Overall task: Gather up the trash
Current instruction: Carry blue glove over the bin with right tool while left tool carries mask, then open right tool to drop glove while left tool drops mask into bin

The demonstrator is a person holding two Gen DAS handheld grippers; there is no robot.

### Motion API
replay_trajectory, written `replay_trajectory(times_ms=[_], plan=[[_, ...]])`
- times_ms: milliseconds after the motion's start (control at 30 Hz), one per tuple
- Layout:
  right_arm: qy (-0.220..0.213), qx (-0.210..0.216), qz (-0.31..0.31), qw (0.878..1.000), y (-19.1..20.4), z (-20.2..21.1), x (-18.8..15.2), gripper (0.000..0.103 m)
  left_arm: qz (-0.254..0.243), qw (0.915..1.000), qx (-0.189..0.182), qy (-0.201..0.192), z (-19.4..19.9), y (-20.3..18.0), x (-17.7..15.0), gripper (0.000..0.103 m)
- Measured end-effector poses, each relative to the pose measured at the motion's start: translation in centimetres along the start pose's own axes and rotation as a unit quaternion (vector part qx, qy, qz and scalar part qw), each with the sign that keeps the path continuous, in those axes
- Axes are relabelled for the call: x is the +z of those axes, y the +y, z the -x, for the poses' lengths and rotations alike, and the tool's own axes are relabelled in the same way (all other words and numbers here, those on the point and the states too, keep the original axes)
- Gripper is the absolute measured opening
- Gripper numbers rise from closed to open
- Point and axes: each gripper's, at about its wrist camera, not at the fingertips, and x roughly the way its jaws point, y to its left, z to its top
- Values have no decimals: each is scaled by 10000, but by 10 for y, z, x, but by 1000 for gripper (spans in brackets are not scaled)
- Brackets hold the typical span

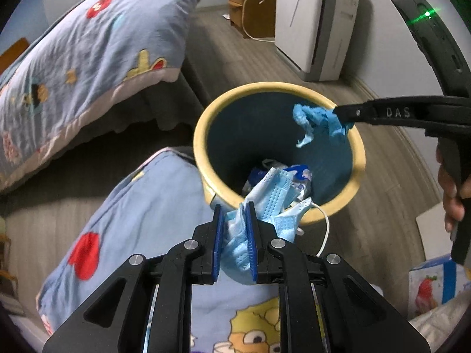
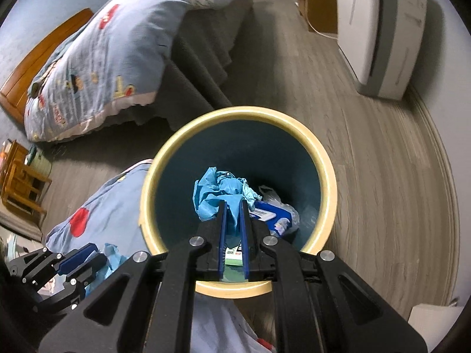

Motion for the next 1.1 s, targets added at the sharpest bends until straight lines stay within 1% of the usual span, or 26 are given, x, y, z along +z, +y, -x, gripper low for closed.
replay_trajectory(times_ms=[100, 200, 333, 400, 500, 633, 800, 833, 900, 1000, 1067, 1100], plan=[[43, -47, 12, 10000, 0, -4, -1, 8, -47, 10000, -30, -69, -7, -4, 9, 16], [34, -69, -5, 10000, 0, -5, 0, 8, -10, 10000, 4, -35, -17, -4, 16, 16], [-13, -107, -51, 9999, -1, -8, 1, 8, 236, 9997, -31, -37, -29, 1, 28, 16], [-15, -166, -57, 9998, -2, -10, 2, 8, 397, 9992, -48, -21, -35, 4, 32, 16], [10, -296, -60, 9995, -7, -15, 2, 8, 501, 9987, -39, 12, -41, 5, 35, 16], [-44, -371, -137, 9992, -16, -18, 5, 8, 471, 9989, 27, -17, -45, 7, 41, 16], [-276, -282, -219, 9990, -22, -16, 7, 8, 406, 9989, 142, -211, -45, 6, 50, 16], [-350, -269, -219, 9988, -22, -14, 8, 8, 406, 9987, 166, -275, -44, 5, 52, 18], [-448, -233, -200, 9985, -22, -11, 9, 8, 436, 9981, 98, -428, -42, 3, 53, 21], [-595, -221, -210, 9978, -23, -6, 11, 8, 388, 9974, 84, -597, -39, 0, 55, 22], [-622, -204, -230, 9976, -23, -6, 11, 8, 411, 9972, 71, -615, -39, -1, 55, 28], [-611, -212, -227, 9976, -23, -6, 12, 9, 427, 9973, 73, -598, -40, -1, 54, 33]])
